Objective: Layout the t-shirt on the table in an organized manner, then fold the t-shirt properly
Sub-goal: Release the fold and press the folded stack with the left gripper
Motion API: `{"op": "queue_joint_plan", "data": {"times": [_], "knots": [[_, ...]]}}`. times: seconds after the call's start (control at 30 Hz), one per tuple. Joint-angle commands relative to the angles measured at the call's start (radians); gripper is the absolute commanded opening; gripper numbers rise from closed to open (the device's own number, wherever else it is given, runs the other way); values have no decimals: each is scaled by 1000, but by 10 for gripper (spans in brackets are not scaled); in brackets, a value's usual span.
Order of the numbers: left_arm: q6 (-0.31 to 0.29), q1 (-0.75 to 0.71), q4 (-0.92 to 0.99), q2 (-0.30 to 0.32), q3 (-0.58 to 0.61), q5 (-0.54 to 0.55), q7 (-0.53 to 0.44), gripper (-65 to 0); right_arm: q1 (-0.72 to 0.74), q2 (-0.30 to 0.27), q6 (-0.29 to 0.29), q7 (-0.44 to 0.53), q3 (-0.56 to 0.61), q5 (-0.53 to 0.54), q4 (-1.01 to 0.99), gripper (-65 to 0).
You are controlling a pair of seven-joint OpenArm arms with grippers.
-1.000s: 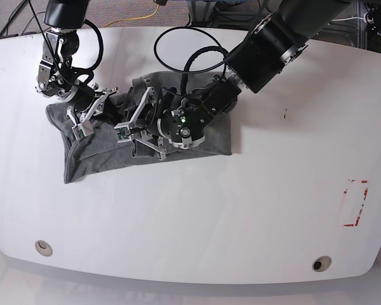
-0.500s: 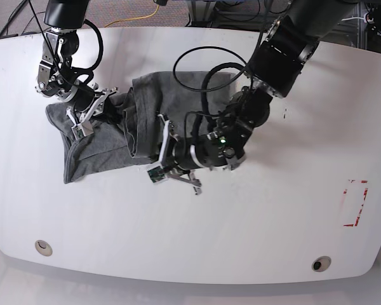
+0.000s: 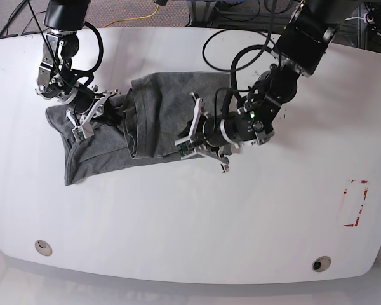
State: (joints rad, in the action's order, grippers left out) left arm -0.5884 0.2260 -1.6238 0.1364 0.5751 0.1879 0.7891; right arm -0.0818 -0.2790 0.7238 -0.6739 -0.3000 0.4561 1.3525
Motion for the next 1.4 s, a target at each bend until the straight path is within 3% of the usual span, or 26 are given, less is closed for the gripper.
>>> {"op": "queue_joint_plan", "data": {"times": [0.0,0.27,0.57,0.97,1.37], "knots": [[-3,-10,-57,-2,-2,11,-20,-629,-3,-10,-26,-60,0,-62,-3,-645],[-95,-66,-102,-7,0,8,-20,-629,-3,-10,-26,-60,0,-62,-3,-645],[2,-67,-97,-7,-68,8,-18,-628,-3,-12,-26,-60,0,-62,-3,-645],[8,-138,-97,-47,-343,40,95,-557,-3,-12,-26,-60,0,-62,-3,-645],[6,-156,-89,-44,-272,48,92,-561,-3,-12,-26,-60,0,-62,-2,-645]]}}
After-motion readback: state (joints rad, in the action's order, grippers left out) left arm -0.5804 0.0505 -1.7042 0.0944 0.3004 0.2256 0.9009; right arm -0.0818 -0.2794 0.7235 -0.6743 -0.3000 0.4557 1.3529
